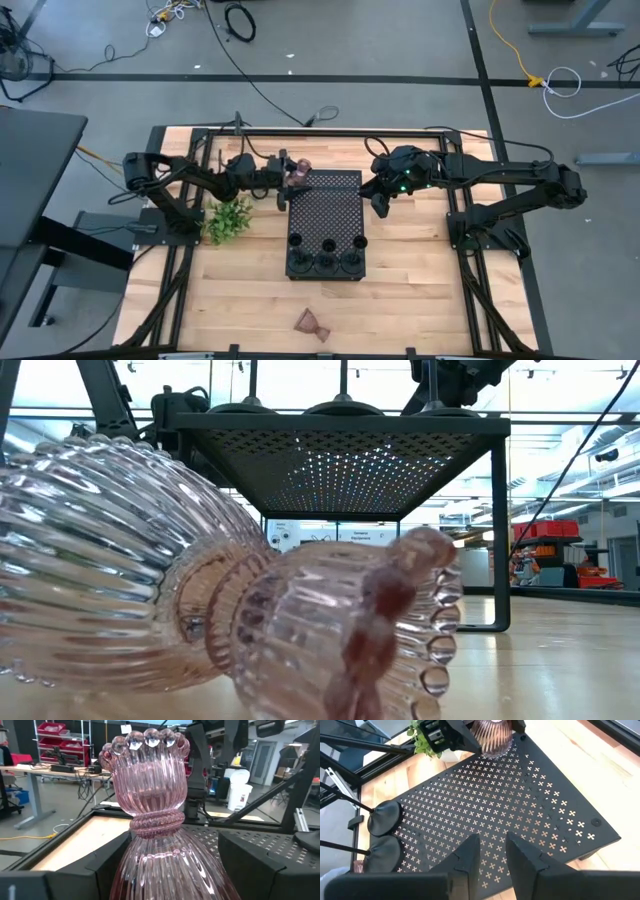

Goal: Pick & Place candle stick holders
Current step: Put the top pink glass candle holder on the shelf

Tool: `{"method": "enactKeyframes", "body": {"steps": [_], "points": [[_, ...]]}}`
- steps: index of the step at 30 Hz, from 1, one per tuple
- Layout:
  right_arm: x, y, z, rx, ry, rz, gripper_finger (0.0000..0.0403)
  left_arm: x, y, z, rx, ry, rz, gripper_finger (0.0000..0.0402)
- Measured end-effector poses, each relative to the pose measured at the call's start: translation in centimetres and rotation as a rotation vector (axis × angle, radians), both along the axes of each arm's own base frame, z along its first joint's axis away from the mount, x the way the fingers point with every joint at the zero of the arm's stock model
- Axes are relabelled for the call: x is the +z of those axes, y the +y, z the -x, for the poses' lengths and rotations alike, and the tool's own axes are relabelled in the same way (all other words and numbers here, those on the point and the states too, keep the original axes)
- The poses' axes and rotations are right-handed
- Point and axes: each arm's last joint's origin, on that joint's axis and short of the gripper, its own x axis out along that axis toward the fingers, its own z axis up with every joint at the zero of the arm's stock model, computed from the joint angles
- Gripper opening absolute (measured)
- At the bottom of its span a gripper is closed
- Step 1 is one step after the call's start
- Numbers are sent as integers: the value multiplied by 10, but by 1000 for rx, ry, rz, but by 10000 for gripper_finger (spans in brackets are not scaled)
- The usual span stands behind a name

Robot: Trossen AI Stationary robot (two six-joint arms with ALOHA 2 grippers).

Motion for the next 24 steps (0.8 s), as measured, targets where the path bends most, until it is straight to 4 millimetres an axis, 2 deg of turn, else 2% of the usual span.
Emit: {"method": "enactKeyframes", "body": {"steps": [19,24], "points": [[3,1,-2,5,-36,8,91,-4,-2,-3,42,35,30,285],[5,0,-4,5,-61,11,91,-1,-1,-11,29,28,31,285]]}}
